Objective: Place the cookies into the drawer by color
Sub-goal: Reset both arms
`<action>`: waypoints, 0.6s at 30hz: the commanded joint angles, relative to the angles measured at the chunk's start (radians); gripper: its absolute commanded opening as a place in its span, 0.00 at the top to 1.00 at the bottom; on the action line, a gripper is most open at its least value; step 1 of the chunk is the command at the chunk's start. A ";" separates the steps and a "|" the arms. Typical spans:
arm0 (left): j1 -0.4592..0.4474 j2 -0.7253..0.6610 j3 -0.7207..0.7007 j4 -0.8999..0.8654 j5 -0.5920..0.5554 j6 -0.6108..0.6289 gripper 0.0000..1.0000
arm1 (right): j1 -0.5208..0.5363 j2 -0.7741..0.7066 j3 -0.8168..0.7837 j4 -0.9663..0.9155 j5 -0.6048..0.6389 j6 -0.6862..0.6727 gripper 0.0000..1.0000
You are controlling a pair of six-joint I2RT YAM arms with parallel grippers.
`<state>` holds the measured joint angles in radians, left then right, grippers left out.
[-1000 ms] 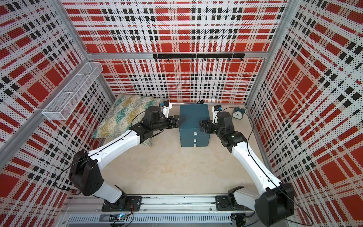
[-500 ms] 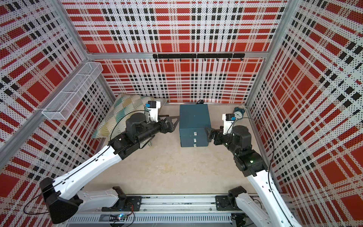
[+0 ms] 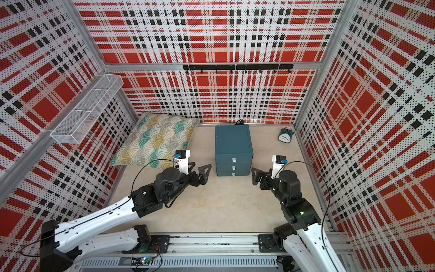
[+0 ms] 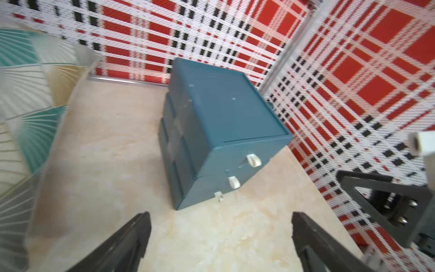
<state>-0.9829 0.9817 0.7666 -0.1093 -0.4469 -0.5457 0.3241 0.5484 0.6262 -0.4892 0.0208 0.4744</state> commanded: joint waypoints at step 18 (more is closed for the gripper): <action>0.714 -0.328 -0.511 0.399 0.061 0.238 0.01 | -0.374 0.354 -0.303 0.839 0.094 -0.148 0.00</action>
<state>-0.3279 0.6704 0.2897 0.1860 -0.3988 -0.3904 -0.0074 0.8726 0.3569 0.1661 0.1791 0.3328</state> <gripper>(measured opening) 0.991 0.999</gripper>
